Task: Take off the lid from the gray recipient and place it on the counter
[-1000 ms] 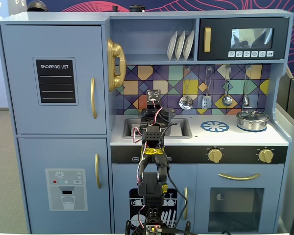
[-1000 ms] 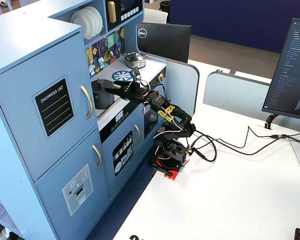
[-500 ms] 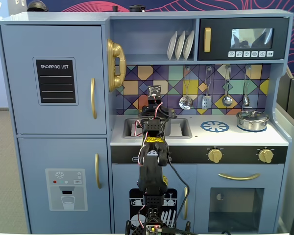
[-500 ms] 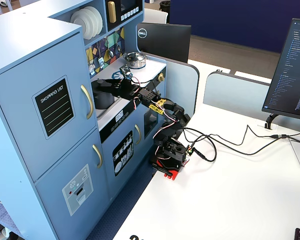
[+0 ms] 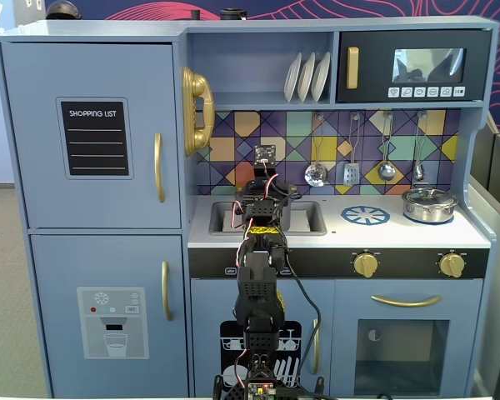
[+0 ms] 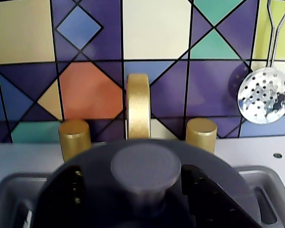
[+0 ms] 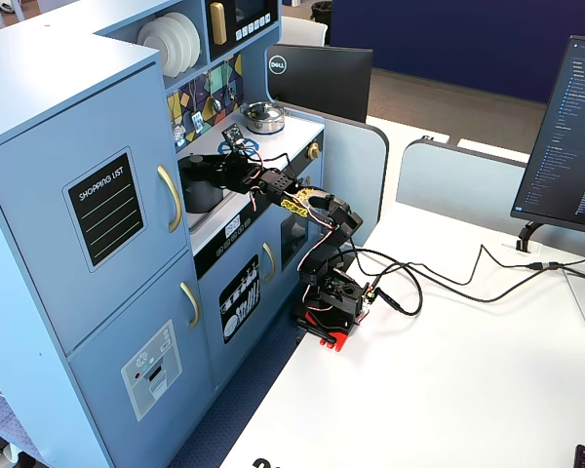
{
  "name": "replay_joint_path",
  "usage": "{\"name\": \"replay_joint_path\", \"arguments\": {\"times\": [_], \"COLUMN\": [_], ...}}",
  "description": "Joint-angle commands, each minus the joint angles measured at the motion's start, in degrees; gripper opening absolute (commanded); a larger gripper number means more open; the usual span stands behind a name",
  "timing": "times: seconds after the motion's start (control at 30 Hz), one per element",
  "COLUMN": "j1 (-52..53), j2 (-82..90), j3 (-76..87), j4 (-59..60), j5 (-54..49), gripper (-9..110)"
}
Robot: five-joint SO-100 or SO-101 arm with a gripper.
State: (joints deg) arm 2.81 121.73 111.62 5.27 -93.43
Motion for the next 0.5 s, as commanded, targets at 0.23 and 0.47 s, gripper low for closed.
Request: {"name": "replay_joint_path", "arguments": {"times": [0.23, 0.47], "j1": [-1.41, -1.58], "j2": [1.67, 1.49], "j3": [-2.02, -7.82], "j4": [-1.76, -1.49], "j5": [1.05, -0.26], "gripper": [0, 0]}}
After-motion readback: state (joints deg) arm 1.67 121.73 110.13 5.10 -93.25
